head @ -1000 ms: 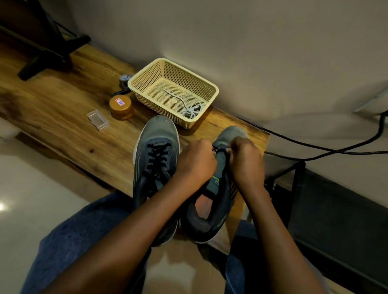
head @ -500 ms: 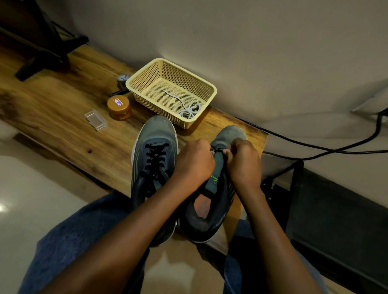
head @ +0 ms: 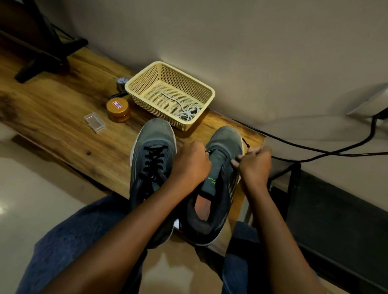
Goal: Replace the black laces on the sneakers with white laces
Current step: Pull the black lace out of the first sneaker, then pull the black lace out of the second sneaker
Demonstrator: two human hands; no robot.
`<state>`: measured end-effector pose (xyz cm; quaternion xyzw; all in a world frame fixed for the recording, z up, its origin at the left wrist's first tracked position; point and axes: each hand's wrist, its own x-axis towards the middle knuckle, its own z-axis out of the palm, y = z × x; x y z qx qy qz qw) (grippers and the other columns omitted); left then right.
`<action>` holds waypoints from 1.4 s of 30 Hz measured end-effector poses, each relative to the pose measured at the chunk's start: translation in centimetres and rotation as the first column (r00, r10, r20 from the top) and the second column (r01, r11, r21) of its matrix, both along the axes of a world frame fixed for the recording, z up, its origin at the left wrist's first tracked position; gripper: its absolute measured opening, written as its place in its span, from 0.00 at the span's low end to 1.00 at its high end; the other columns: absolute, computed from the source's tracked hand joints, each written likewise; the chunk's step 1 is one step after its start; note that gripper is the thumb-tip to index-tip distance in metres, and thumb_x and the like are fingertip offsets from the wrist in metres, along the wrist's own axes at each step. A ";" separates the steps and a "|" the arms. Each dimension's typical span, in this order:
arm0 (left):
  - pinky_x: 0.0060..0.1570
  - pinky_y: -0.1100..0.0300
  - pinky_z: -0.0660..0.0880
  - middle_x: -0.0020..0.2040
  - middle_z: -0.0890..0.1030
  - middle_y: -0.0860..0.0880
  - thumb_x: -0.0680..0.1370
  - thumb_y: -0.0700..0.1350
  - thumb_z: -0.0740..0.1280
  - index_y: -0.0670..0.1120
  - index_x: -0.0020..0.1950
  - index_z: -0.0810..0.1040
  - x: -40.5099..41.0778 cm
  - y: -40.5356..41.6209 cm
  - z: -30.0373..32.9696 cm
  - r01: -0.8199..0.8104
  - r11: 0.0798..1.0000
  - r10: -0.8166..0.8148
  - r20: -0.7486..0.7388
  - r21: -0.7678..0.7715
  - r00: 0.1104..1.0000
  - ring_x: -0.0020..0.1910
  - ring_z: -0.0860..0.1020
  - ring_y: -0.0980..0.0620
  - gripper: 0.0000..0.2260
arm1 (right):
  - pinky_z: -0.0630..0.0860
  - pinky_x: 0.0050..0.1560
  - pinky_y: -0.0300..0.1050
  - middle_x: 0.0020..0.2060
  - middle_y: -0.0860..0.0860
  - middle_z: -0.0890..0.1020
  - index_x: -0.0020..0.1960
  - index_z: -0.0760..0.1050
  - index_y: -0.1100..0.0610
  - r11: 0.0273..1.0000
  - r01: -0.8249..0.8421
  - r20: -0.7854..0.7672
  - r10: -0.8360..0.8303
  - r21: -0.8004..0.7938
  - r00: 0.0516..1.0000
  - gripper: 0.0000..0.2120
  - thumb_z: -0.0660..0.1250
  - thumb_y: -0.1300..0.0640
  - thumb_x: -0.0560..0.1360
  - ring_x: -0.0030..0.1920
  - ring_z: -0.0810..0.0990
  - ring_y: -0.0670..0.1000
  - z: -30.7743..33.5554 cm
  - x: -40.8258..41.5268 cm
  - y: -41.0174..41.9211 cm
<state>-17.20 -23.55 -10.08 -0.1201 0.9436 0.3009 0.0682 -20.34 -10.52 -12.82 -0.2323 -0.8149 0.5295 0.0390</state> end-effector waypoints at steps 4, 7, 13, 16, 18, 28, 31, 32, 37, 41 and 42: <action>0.46 0.53 0.70 0.56 0.78 0.41 0.81 0.46 0.61 0.43 0.61 0.75 1.1 0.7 0.7 0.044 0.998 -0.046 -0.069 -0.036 0.997 0.57 0.76 0.40 0.12 | 0.81 0.42 0.51 0.40 0.57 0.79 0.45 0.70 0.56 0.992 -0.121 -0.110 0.123 0.021 0.986 0.05 0.61 0.60 0.80 0.42 0.82 0.56 2.8 2.0 -0.3; 0.71 0.46 0.58 0.72 0.67 0.45 0.79 0.48 0.60 0.49 0.73 0.63 2.8 1.8 0.7 0.225 0.973 -0.231 -0.147 -0.059 0.962 0.73 0.61 0.43 0.22 | 0.80 0.42 0.50 0.40 0.58 0.81 0.46 0.72 0.57 0.978 -0.210 -0.161 0.209 0.010 0.965 0.04 0.63 0.58 0.79 0.41 0.82 0.55 5.7 4.0 0.5; 0.72 0.49 0.28 0.66 0.74 0.49 0.77 0.55 0.56 0.48 0.64 0.68 5.5 6.5 4.0 0.336 0.940 -0.286 -0.404 0.057 0.869 0.72 0.63 0.54 0.18 | 0.80 0.37 0.44 0.36 0.55 0.79 0.50 0.72 0.63 0.916 -0.311 -0.329 0.221 -0.252 0.918 0.05 0.63 0.60 0.79 0.34 0.81 0.48 15.2 6.5 2.3; 0.73 0.52 0.54 0.58 0.78 0.51 0.79 0.55 0.61 0.51 0.60 0.71 5.8 8.7 7.1 0.319 0.827 -0.196 -0.296 0.462 0.935 0.64 0.72 0.52 0.13 | 0.81 0.37 0.43 0.35 0.54 0.79 0.49 0.72 0.60 0.891 -0.342 -0.449 0.185 -0.298 0.874 0.02 0.62 0.62 0.80 0.35 0.82 0.49 20.4 7.4 3.2; 0.62 0.57 0.69 0.58 0.79 0.50 0.81 0.50 0.62 0.49 0.61 0.73 6.2 9.8 8.4 0.307 0.703 -0.276 -0.151 0.641 0.949 0.60 0.75 0.53 0.11 | 0.80 0.38 0.43 0.36 0.54 0.79 0.49 0.71 0.57 0.881 -0.381 -0.547 0.179 -0.282 0.818 0.02 0.60 0.62 0.80 0.36 0.82 0.49 23.8 8.0 3.7; 0.45 0.56 0.78 0.52 0.82 0.45 0.83 0.43 0.55 0.45 0.52 0.78 7.3 7.6 18.1 0.183 0.637 -0.060 -0.189 0.749 0.980 0.45 0.81 0.51 0.12 | 0.79 0.48 0.43 0.61 0.49 0.72 0.69 0.64 0.45 0.811 -0.577 -0.211 0.583 0.096 0.785 0.30 0.70 0.62 0.72 0.53 0.77 0.53 27.8 10.1 10.4; 0.39 0.57 0.76 0.49 0.83 0.47 0.84 0.43 0.53 0.48 0.49 0.78 7.7 6.9 23.9 0.257 0.585 -0.055 -0.278 0.769 0.959 0.42 0.82 0.49 0.14 | 0.76 0.42 0.33 0.59 0.43 0.73 0.68 0.64 0.46 0.642 -0.766 0.063 0.766 -0.037 0.640 0.35 0.75 0.49 0.65 0.54 0.76 0.45 23.7 11.4 8.3; 0.36 0.61 0.73 0.48 0.83 0.47 0.84 0.43 0.52 0.47 0.50 0.77 7.8 6.7 25.3 0.282 0.587 -0.057 -0.309 0.759 0.949 0.40 0.82 0.49 0.14 | 0.75 0.41 0.31 0.57 0.44 0.75 0.65 0.67 0.47 0.616 -0.784 0.108 0.787 -0.076 0.608 0.29 0.75 0.49 0.68 0.52 0.77 0.43 21.9 11.6 7.3; 0.33 0.63 0.73 0.42 0.81 0.47 0.84 0.43 0.52 0.46 0.46 0.76 8.0 3.3 30.2 0.305 0.500 0.137 -0.422 0.810 0.896 0.31 0.80 0.55 0.14 | 0.69 0.35 0.36 0.39 0.52 0.77 0.46 0.78 0.58 0.604 -0.794 0.216 0.786 -0.069 0.579 0.07 0.64 0.57 0.79 0.35 0.74 0.43 13.7 11.9 4.1; 0.33 0.62 0.74 0.35 0.77 0.50 0.84 0.43 0.52 0.45 0.45 0.77 6.9 -1.9 32.5 0.211 0.541 0.380 -0.460 0.814 0.802 0.29 0.77 0.55 0.15 | 0.71 0.32 0.36 0.34 0.51 0.76 0.39 0.74 0.56 0.641 -0.768 0.331 0.723 0.009 0.607 0.12 0.60 0.63 0.80 0.31 0.75 0.44 11.6 12.5 4.8; 0.33 0.62 0.75 0.34 0.76 0.50 0.84 0.43 0.53 0.44 0.46 0.77 6.8 -3.1 32.7 0.176 0.574 0.410 -0.467 0.800 0.783 0.28 0.76 0.55 0.15 | 0.71 0.32 0.37 0.34 0.52 0.76 0.39 0.74 0.56 0.641 -0.767 0.360 0.707 0.038 0.609 0.12 0.60 0.63 0.80 0.32 0.75 0.46 11.7 12.3 5.3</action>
